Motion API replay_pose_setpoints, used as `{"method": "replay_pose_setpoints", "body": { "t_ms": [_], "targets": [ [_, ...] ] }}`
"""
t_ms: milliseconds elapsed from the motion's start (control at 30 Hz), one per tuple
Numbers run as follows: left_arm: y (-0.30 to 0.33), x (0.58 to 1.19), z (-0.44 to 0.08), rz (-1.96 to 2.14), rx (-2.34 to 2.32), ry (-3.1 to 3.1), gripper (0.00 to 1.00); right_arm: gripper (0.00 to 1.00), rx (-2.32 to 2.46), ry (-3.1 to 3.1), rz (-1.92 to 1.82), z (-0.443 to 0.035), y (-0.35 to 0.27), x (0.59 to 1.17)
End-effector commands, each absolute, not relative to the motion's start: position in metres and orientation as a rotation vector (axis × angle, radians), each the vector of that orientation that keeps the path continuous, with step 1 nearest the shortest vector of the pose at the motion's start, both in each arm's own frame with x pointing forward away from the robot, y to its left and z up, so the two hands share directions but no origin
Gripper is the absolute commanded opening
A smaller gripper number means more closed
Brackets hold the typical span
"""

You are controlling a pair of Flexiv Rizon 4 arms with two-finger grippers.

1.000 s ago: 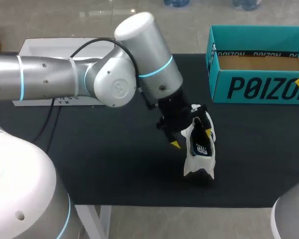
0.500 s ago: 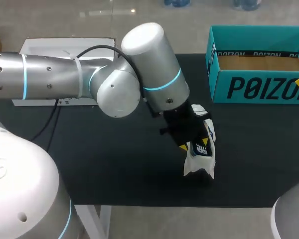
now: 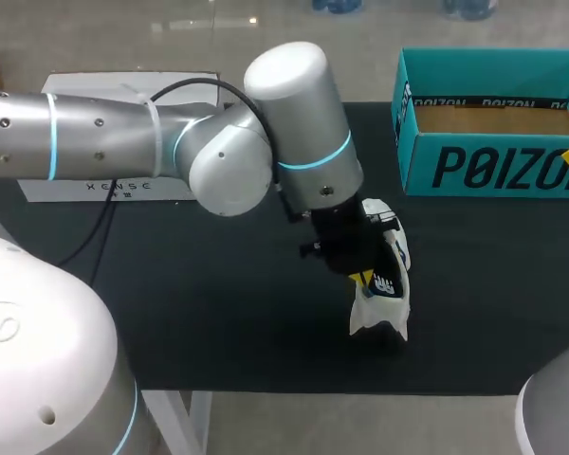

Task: Take the shoe out of the shoebox, open the shoe tongue, remove and reinsert the insole, then place the shoe into the shoebox

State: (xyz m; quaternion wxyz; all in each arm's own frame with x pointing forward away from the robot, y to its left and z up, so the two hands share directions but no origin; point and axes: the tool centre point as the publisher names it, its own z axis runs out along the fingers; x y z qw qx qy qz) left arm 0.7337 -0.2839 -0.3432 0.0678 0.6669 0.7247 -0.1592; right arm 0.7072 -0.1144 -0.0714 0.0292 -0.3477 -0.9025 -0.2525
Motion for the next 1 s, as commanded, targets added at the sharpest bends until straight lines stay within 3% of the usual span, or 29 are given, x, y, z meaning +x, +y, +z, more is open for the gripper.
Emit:
{"method": "replay_pose_setpoints", "body": {
  "t_ms": [33, 1000],
  "targets": [
    [-0.292, 0.730, -0.352, -0.464, 2.040, 2.194, 0.00, 1.00, -1.071, -2.781, -0.770, -0.071, -0.114, 0.710],
    [-0.325, 0.736, -0.365, -0.339, 2.063, 2.176, 0.00, 1.00, -1.071, -2.781, -0.770, -0.071, -0.114, 0.710]
  ]
}}
